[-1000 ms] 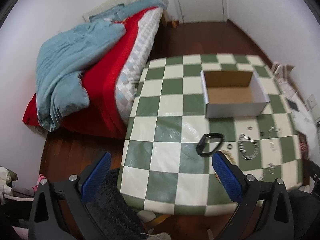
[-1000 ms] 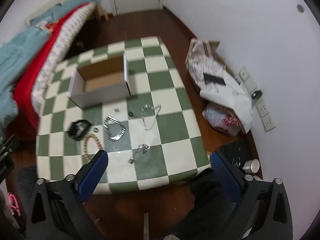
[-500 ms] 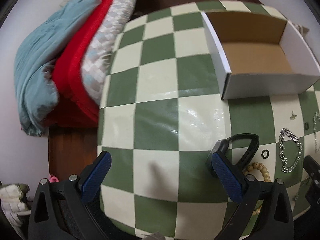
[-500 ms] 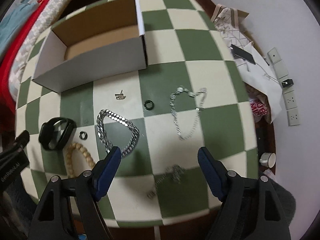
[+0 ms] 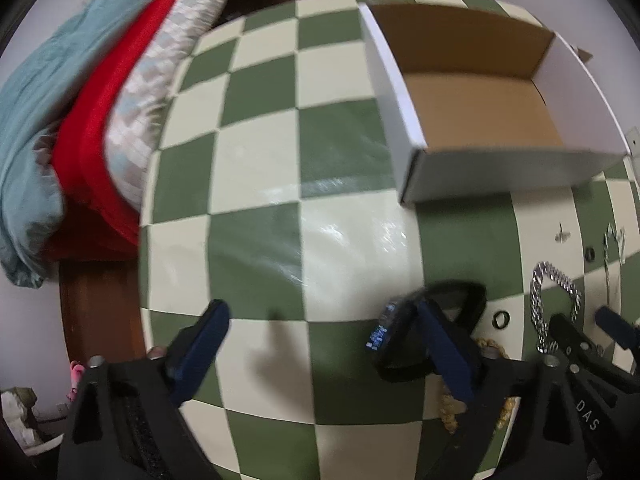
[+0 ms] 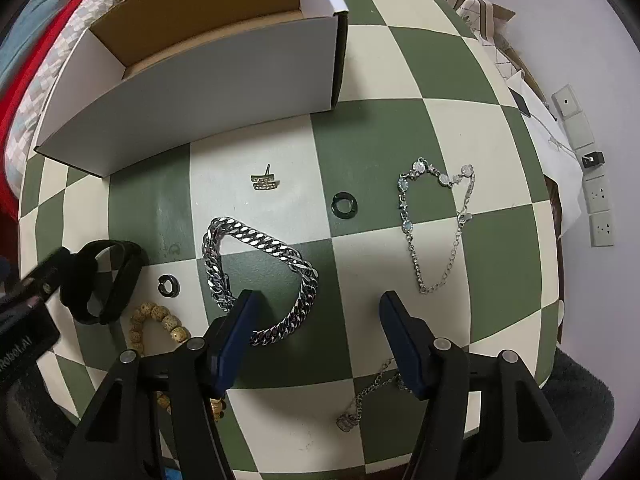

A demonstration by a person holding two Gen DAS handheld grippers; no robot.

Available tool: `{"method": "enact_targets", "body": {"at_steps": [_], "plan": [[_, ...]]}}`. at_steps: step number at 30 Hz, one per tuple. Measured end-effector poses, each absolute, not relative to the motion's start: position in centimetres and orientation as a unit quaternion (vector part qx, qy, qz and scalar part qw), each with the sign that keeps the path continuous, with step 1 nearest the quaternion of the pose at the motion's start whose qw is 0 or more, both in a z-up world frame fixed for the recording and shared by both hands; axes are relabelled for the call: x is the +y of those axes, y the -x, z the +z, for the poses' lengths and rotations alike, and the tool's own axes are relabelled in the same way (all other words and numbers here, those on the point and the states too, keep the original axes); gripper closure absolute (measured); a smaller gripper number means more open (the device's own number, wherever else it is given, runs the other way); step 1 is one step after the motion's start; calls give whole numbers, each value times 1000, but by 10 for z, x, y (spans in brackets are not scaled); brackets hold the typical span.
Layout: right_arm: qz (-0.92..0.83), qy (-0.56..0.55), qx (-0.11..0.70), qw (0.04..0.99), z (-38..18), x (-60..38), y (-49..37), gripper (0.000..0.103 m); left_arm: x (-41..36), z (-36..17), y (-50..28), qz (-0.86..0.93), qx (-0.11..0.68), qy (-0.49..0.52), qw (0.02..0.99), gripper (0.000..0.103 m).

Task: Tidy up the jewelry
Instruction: 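Grasp the black band with the left tool while the right tool grasps the thick silver chain, then carry both items into the white box and open both tools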

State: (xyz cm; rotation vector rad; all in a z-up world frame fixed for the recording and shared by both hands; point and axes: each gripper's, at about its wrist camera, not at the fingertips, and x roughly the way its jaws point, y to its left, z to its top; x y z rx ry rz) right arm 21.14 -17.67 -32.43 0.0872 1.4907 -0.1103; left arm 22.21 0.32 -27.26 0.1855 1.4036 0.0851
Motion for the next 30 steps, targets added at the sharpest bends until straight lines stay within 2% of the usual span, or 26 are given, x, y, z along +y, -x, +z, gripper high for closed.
{"method": "enact_targets", "body": {"at_steps": [2,3,4,5,7,8,9,11,20,30], "plan": [[-48,-39,676,734,-323,-177,-208,42,1,-278,-221,33,653,-84,752,27],[-49,-39,675,735,-323,-178,-208,44,1,-282,-220,30,657,-82,749,34],[-49,-40,674,736,-322,-177,-208,46,1,-285,-220,26,660,-79,746,46],[-50,-40,673,737,-321,-177,-207,49,0,-288,-219,19,664,-74,744,53],[-49,-37,668,742,-320,-175,-207,54,-1,-288,-218,11,659,-61,750,82],[-48,-35,664,745,-319,-176,-205,59,-2,-287,-217,6,658,-60,751,90],[-46,-33,661,749,-317,-177,-205,63,-4,-288,-215,8,658,-69,750,93],[-50,-27,654,754,-315,-177,-203,94,-7,-289,-212,15,651,-82,754,93],[-59,-45,629,774,-301,-194,-194,95,2,-271,-192,60,617,-73,781,93],[-60,-18,577,814,-257,-192,-191,95,-3,-218,-187,64,565,-59,821,93]]}}
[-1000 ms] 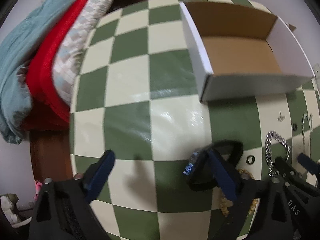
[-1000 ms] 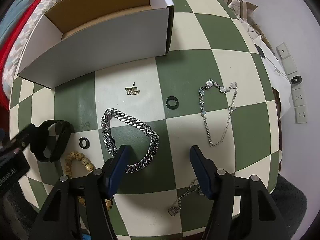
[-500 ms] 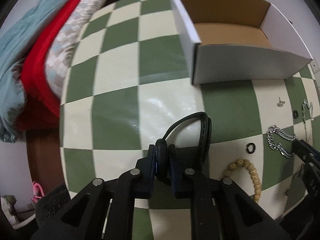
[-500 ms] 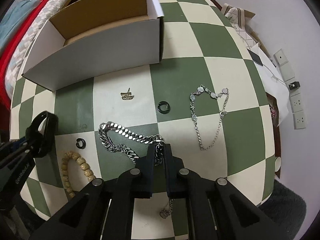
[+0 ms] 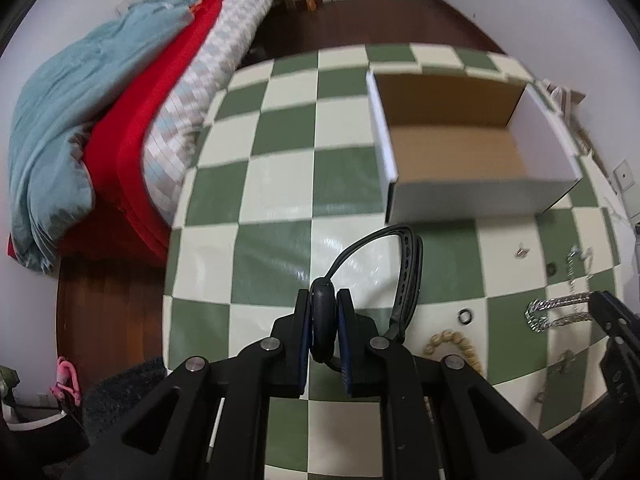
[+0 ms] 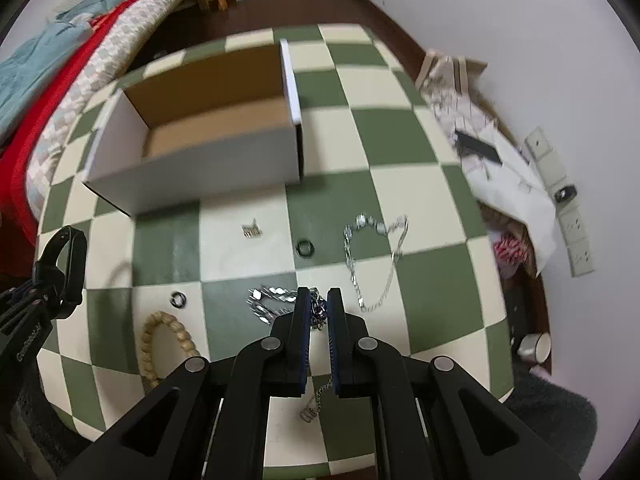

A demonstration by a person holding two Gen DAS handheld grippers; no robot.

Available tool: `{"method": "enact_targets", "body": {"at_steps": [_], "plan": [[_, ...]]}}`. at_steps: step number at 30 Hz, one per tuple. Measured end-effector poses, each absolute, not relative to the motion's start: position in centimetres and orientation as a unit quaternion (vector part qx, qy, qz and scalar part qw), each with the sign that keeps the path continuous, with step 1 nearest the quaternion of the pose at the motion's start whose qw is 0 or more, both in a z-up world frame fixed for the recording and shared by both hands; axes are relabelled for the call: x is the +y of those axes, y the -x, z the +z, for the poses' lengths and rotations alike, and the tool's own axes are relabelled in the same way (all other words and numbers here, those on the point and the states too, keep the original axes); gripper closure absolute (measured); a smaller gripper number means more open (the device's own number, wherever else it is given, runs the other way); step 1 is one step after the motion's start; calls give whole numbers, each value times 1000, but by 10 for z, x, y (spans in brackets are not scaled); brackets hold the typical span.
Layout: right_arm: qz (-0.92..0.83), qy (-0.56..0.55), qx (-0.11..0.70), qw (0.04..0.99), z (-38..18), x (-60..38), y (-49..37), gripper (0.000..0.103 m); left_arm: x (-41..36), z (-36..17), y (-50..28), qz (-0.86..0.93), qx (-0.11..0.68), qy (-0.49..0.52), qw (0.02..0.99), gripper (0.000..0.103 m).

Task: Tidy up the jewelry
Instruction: 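Carry both items into the white box and open both tools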

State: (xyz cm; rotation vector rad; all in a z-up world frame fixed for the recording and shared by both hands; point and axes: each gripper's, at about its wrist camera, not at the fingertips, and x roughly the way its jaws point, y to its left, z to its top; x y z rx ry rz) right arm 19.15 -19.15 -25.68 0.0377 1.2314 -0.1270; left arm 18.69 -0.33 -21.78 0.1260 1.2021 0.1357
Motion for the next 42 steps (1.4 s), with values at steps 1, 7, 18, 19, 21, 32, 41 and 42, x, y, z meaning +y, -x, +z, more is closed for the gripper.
{"method": "enact_targets", "body": {"at_steps": [1,7,18,19,21,32,41,42], "plan": [[-58,-16,572,818,-252,-190,-192,95,-4,-212,-187,63,560,-58,824,93],[-50,-12,548,835,-225,-180,-193,95,-2,-184,-190,62,535,-50,841,93],[-34,-15,503,864,-168,-180,-210,95,0,-138,-205,56,501,-12,863,93],[-32,-16,497,867,-161,-180,-214,95,0,-135,-209,55,501,-6,864,93],[-26,-20,489,872,-150,-181,-221,95,1,-129,-218,51,499,3,865,93],[23,-50,486,872,-130,-182,-293,95,-3,-132,-294,7,538,66,841,94],[43,-72,533,842,-173,-183,-350,95,-3,-174,-341,-12,592,107,799,93],[45,-77,538,838,-178,-184,-355,95,-3,-178,-345,-14,598,112,794,93]]}}
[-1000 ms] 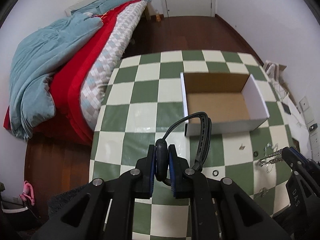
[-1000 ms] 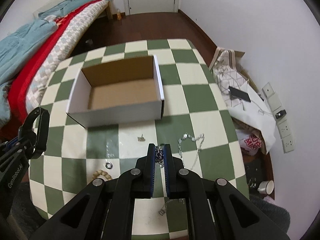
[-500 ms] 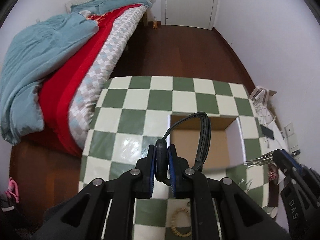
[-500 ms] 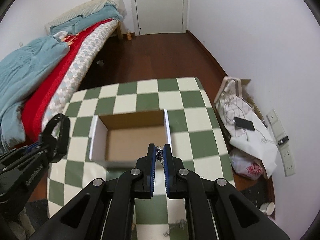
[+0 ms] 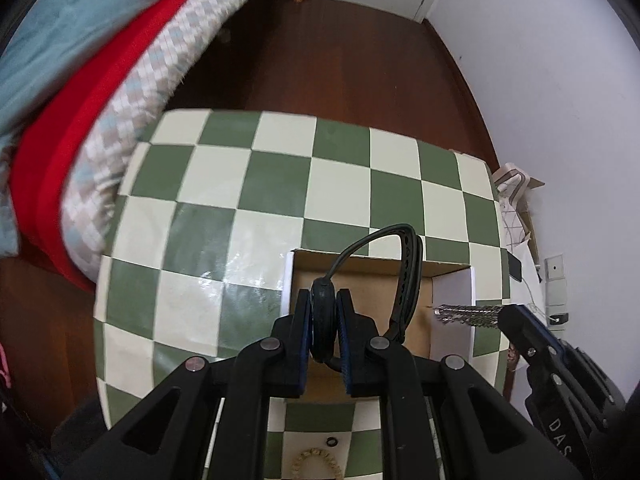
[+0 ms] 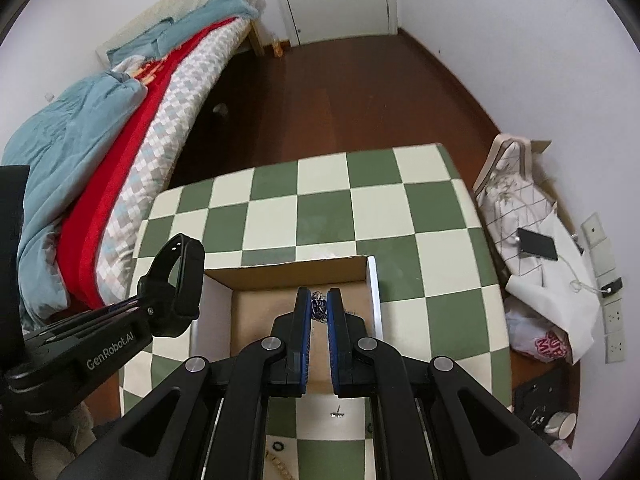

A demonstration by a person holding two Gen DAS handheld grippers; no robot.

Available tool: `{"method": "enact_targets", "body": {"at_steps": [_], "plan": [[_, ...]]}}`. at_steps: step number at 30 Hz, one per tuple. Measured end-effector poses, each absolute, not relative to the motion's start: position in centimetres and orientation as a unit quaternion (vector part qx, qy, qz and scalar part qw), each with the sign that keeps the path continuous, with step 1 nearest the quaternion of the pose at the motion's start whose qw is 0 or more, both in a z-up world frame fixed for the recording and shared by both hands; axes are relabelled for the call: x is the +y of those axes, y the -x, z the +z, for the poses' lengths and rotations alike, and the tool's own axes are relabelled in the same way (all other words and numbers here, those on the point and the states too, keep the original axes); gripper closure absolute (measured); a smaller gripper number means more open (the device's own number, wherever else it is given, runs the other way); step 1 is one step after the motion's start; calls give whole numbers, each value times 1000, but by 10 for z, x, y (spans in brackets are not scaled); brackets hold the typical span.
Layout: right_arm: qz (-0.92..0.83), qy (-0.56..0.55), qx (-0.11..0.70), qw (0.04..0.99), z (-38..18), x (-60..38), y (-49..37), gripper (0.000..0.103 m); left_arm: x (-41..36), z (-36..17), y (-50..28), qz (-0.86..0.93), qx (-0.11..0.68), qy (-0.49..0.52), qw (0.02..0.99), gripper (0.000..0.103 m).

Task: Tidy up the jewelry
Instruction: 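Carry both items into the white box and open both tools, then lift both tools up and away from the box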

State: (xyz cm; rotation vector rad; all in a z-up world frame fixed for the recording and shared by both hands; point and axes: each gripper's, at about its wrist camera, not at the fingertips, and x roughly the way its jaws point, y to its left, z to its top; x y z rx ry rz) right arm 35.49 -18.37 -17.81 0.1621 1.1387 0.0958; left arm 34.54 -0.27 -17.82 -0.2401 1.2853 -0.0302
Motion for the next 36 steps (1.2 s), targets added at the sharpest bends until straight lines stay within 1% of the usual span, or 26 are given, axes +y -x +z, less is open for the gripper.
{"method": "enact_targets", "body": {"at_steps": [5,9,11,12,13,14,15,16,17,18,19,22,25,27,36], "plan": [[56,-93,563,819,-200,-188,-374,95,-3,-197,-360,-40,626,141,766,93],[71,-107,591,796,-218,-188,-383,94,-1,-202,-363,-43,631,155,759,89],[72,-105,606,785,-227,-187,-385,94,0,-197,-363,-31,622,136,770,75],[69,-99,607,785,-229,-187,-384,92,2,-193,-362,-23,614,128,778,51],[62,-89,607,787,-229,-186,-383,81,6,-189,-360,-13,604,124,787,29],[58,-82,607,788,-227,-185,-381,59,9,-183,-357,-1,592,116,798,22],[55,-76,606,790,-226,-184,-378,47,13,-179,-355,10,582,108,806,15],[51,-69,604,793,-224,-183,-376,27,16,-178,-354,20,576,99,811,8],[39,-51,600,797,-223,-180,-372,20,19,-175,-352,31,570,88,816,4],[35,-43,599,799,-221,-179,-370,20,21,-174,-349,41,564,76,821,0],[28,-33,597,801,-220,-178,-368,19,22,-172,-347,52,556,62,827,0],[11,-5,593,805,-220,-174,-358,5,26,-169,-334,76,533,28,842,0],[2,13,583,812,-221,-170,-346,4,26,-168,-321,88,518,5,851,0],[5,14,583,812,-222,-169,-337,0,28,-167,-310,97,512,-3,853,0],[1,16,558,830,-206,-165,-301,0,28,-151,-266,111,490,-14,865,0]]}}
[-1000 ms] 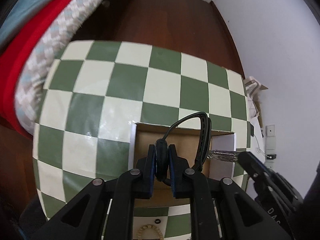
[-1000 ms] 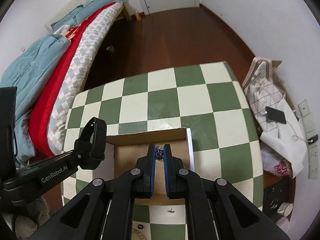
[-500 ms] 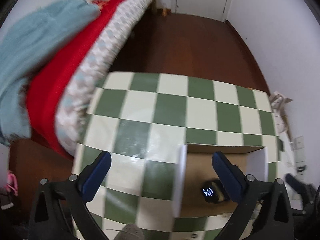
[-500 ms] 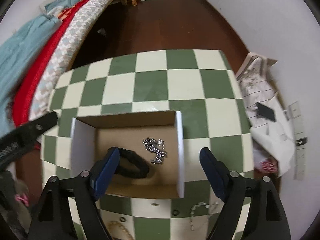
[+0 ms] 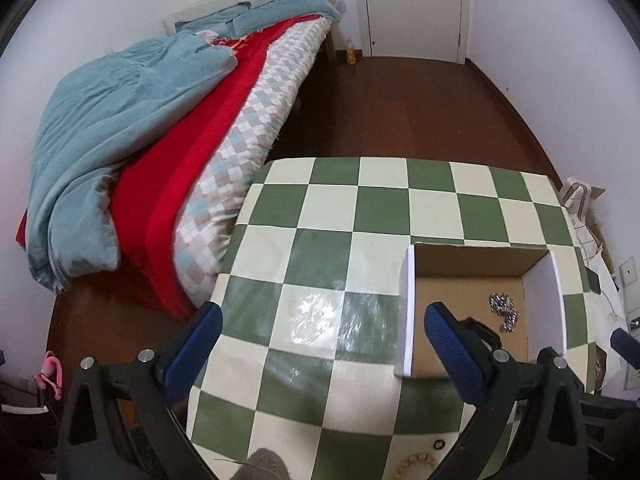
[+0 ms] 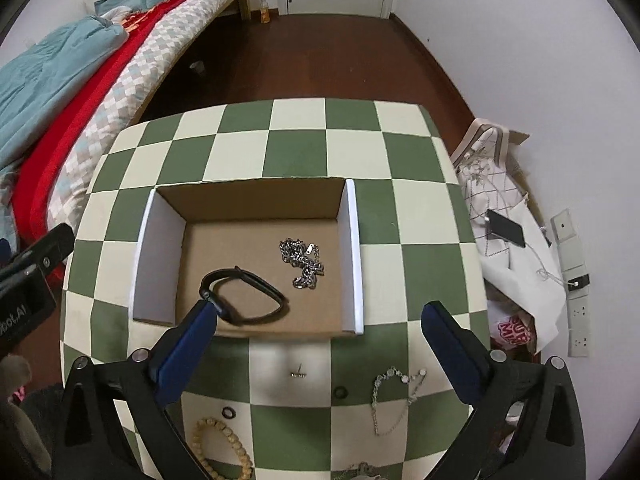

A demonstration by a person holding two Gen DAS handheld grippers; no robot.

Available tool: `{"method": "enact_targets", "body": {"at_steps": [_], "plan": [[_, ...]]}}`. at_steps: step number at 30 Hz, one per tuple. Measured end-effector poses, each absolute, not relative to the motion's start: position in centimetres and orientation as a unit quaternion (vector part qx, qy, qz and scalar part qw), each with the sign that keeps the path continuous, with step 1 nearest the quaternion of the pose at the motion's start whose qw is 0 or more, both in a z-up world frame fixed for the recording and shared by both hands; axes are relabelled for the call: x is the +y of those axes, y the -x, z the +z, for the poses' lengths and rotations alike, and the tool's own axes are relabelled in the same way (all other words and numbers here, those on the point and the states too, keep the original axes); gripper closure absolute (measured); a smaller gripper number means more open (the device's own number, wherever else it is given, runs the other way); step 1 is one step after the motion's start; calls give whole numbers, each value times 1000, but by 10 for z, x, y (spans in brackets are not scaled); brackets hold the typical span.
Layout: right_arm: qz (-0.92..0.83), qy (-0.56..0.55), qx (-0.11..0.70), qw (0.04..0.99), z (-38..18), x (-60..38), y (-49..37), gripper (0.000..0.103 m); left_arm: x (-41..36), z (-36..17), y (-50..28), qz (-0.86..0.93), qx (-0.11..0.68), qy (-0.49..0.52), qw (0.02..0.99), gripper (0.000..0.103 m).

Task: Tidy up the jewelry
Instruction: 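Lift both tools up and away from the box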

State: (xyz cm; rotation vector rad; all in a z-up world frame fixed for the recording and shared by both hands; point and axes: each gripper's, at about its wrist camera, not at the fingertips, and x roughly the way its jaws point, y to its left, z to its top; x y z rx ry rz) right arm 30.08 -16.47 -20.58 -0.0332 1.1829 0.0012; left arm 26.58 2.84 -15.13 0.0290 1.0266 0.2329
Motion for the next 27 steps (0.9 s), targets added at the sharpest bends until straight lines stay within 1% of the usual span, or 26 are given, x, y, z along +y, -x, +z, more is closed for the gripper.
{"method": "enact_targets", "body": {"at_steps": [7,18,23,27], "plan": [[0,10,524,852,-176,-165,-269,0,26,-123,-224,109,461,-15,880,0],[-6,5,451,893,-111,-163,-209,0,24,-79,-170,103,420,-18,902,0],[-8,-7,430,903,-89,-166,-184,0,26,-68,-153,103,410,-15,906,0],[2,-29,434,900,-87,-173,-168,0,28,-76,-139,104,419,-20,902,0]]}}
